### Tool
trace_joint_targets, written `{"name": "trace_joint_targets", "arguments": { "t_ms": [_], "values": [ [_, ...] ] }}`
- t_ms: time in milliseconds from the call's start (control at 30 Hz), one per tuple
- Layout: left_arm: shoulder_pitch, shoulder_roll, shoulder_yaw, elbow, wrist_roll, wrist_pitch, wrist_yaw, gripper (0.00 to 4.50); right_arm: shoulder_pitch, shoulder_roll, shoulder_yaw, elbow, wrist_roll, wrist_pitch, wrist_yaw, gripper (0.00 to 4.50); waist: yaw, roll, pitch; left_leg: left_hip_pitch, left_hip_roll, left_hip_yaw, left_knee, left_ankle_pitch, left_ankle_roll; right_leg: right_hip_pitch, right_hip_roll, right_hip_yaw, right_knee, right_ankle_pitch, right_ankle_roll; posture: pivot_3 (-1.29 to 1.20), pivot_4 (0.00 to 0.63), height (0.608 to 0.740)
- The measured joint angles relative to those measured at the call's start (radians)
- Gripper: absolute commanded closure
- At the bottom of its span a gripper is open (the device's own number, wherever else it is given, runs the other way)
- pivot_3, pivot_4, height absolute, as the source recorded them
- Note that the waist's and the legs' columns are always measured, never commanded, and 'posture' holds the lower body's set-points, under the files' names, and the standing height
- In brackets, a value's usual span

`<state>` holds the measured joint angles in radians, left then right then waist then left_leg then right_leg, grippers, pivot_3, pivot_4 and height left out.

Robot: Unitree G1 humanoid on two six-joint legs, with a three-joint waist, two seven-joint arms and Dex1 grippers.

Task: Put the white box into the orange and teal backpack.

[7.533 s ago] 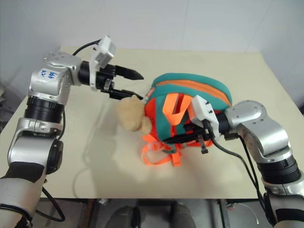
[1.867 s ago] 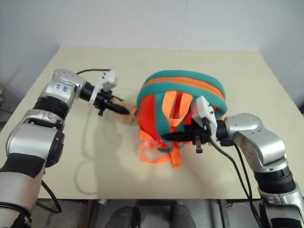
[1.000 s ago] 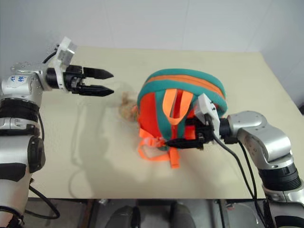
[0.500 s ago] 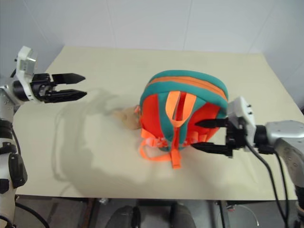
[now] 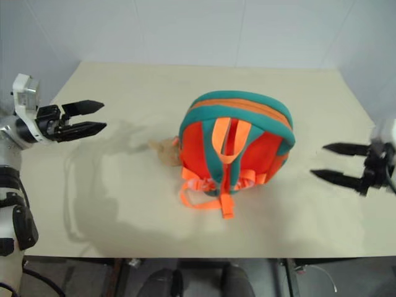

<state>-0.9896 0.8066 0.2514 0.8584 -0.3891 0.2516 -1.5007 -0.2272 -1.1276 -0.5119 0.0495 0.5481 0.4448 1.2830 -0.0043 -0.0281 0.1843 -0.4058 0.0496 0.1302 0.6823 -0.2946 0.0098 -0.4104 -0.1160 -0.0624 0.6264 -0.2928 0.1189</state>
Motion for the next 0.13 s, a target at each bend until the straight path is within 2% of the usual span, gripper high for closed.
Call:
{"name": "trace_joint_targets", "arguments": {
  "t_ms": [133],
  "values": [
    [-0.030,-0.008,0.000,0.016,-0.004,-0.039,-0.001,0.00,-0.051,0.000,0.006,0.076,-0.010,-0.043,-0.008,0.02,0.000,0.000,0.000,0.000,0.000,0.000,-0.001,0.000,-0.001,0.000,0.000,0.000,0.001,0.000,0.000,0.00,0.150,0.740]
  ]
}}
